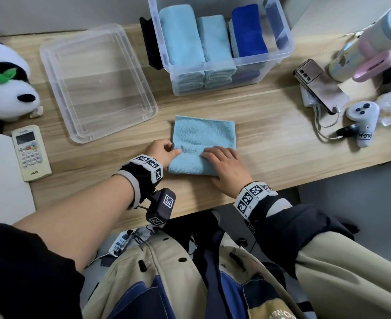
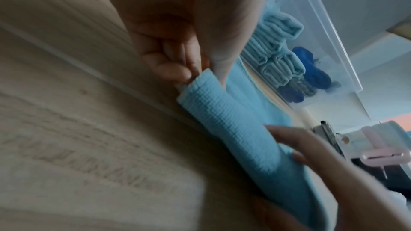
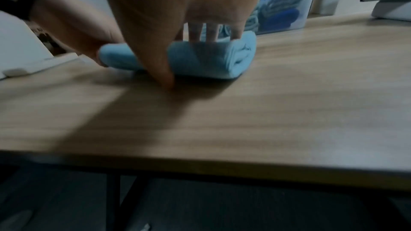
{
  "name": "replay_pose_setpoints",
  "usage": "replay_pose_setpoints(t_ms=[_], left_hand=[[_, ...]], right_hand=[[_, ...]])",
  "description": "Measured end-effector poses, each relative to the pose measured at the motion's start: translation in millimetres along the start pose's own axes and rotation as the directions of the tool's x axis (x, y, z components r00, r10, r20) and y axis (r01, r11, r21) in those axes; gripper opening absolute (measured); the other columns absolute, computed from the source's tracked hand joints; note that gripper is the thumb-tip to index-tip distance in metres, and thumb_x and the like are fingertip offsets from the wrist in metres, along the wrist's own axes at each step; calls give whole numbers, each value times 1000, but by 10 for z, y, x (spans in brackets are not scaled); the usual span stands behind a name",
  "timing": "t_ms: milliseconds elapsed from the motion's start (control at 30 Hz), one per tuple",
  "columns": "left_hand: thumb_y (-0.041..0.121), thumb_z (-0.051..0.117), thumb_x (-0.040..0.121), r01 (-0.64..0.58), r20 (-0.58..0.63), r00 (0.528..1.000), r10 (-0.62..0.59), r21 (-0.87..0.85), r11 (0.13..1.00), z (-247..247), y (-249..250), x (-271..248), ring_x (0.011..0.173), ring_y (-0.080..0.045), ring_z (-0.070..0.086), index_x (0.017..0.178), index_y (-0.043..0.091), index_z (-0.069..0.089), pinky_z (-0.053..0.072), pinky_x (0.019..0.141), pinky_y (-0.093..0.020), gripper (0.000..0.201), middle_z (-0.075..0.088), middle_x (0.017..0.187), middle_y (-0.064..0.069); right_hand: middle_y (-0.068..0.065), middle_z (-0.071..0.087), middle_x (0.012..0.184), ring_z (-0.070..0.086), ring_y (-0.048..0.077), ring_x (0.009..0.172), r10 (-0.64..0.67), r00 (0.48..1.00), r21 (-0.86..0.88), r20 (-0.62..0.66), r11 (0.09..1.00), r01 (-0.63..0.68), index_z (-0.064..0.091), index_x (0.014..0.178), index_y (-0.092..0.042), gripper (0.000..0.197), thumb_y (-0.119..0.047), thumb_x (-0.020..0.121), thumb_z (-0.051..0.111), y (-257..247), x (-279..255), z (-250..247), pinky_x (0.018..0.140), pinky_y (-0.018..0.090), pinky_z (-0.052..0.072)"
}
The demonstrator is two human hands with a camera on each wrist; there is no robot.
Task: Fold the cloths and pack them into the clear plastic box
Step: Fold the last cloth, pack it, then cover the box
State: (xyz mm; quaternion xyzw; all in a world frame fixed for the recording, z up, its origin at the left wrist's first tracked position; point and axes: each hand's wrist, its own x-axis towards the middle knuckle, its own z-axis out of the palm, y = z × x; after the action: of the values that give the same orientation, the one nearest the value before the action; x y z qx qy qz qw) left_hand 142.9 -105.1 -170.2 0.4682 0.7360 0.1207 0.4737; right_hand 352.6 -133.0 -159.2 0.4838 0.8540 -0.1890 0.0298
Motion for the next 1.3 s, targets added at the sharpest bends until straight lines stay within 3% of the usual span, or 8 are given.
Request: replay_pose_setpoints(t_ms=[67,233,467,567,733,1033,1167,1300], left_hand=[[22,65,85,33,48,998,-30,-61,998,-27,32,-2,58,-18,53,81,14,54,44,42,-20,15,57,81,-2],[25,71,80,-171,-98,982,160,-124,977,-166,121,-51,83,-13,52,98,18,59,41,73,-24,23,57,92,1],[33,70,79,-209,235,947,218,-62,976,-243,151,-81,87,-7,54,97,21,62,40,72,-6,24,60,95,7],[22,74,77,-197,163,966,200,-33,980,-225,69,-66,85,-11,53,109,11,59,37,58,-1,37,59,95,1],[10,70,79,-147,28,988,150,-78,986,-173,32,-12,98,-15,55,118,6,51,39,82,-19,44,59,109,-4],[30,70,78,73,-259,962,-85,-57,996,-183,24,18,98,-29,58,111,8,50,41,82,-28,44,60,105,-13],[47,67,75,201,-116,966,-231,-227,953,-220,-38,8,78,-28,61,88,15,53,51,75,-36,37,63,88,-11],[33,64,85,266,118,964,-239,-371,890,-129,67,-119,73,-18,58,84,13,56,50,69,-27,21,61,82,-6]], right_hand=[[0,59,124,51,26,119,22,999,35,-29,999,-21,57,119,-16,52,-16,66,60,-20,13,-16,100,35,28],[6,68,103,60,28,98,109,989,189,101,974,-127,57,117,-20,36,-24,81,52,-48,90,-270,80,34,46],[6,69,98,63,26,94,244,956,407,162,866,-290,61,110,-18,38,-33,75,56,139,331,-377,71,26,41],[2,68,103,61,22,98,316,946,346,78,881,-323,61,108,-18,29,-30,82,64,184,403,-375,76,29,46],[6,59,113,52,25,108,405,911,282,83,867,-411,60,109,-13,32,-33,85,60,200,485,-289,85,32,41],[12,65,93,58,30,89,499,828,208,255,808,-551,58,88,-11,26,-37,85,54,48,395,-216,69,28,36],[13,59,71,56,28,71,456,795,336,400,734,-590,54,64,-6,37,-35,87,54,-115,343,-117,61,30,41],[19,71,85,68,33,81,390,761,491,518,593,-638,62,64,-11,28,-30,85,57,-233,404,-44,80,45,56]])
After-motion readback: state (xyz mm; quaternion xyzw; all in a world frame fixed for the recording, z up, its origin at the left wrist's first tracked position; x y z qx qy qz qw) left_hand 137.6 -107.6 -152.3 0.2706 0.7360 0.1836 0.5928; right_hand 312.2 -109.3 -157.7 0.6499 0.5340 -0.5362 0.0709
